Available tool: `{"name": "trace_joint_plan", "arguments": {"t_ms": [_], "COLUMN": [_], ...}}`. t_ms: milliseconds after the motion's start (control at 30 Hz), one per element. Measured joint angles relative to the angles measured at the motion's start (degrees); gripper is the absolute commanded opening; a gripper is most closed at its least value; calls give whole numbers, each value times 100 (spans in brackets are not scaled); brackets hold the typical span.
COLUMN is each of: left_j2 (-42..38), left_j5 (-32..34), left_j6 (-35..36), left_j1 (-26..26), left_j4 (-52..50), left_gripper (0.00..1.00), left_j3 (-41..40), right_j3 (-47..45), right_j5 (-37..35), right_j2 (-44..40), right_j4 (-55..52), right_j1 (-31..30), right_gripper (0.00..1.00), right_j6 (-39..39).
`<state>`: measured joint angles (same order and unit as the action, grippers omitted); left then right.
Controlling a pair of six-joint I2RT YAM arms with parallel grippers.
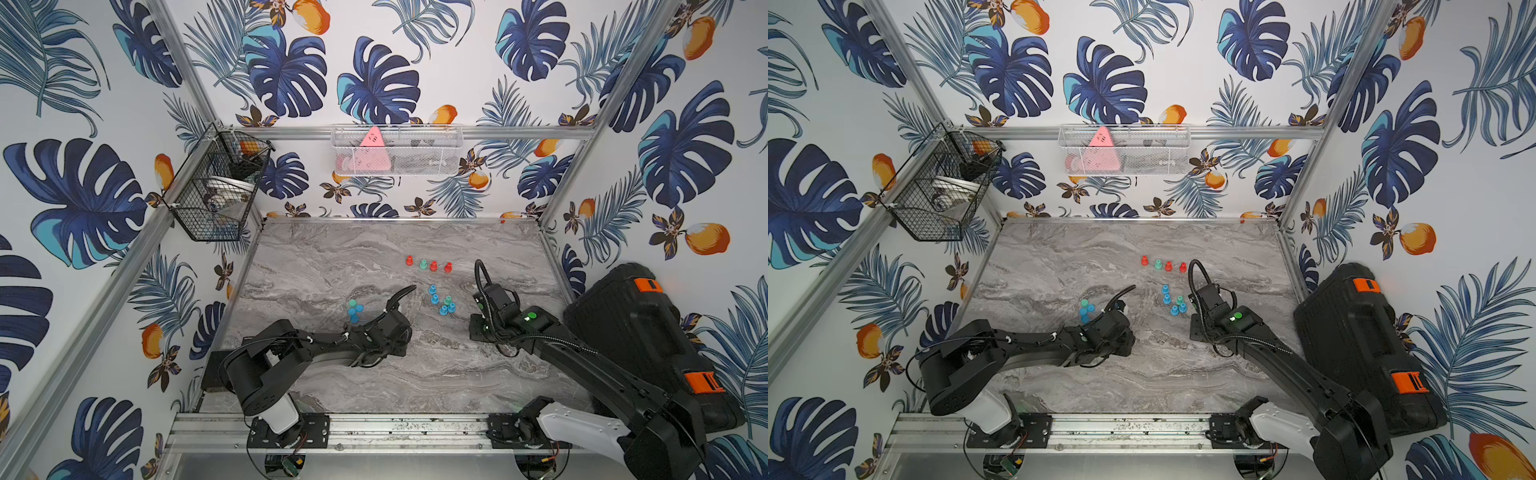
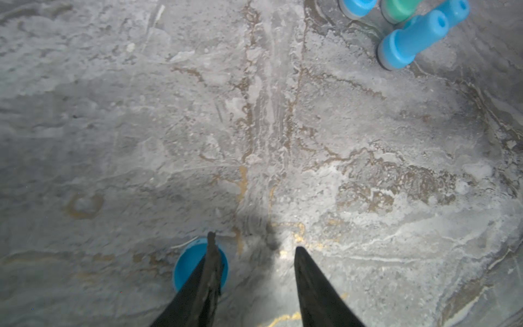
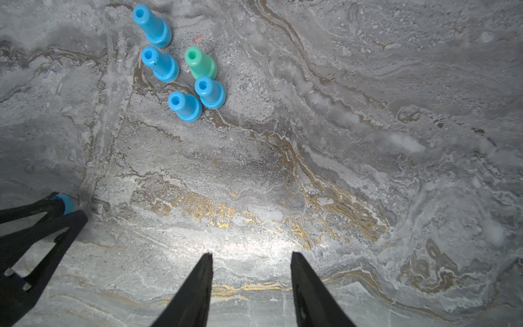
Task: Close the stamp cap
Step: Move the cover to the center of the board.
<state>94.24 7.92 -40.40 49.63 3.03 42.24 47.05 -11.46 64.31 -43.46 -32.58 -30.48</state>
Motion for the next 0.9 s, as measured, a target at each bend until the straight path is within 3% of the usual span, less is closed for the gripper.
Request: {"name": "trace_joint_plan", "arguments": {"t_ms": [467, 900], "left_j2": [699, 645], "left_j5": [-20, -63], "left_j6": [4, 120], "left_j1": [131, 136], "left_j4": [315, -144], "left_gripper": [47, 49], "left_j3": [629, 824], "right_j3": [-13, -13], "right_j5": [-28, -85], "right_j2": [-11, -11], "right_j4": [0, 0], "right_j1": [-59, -111], "right_gripper": [48, 48], "right_j6": [-15, -37]}}
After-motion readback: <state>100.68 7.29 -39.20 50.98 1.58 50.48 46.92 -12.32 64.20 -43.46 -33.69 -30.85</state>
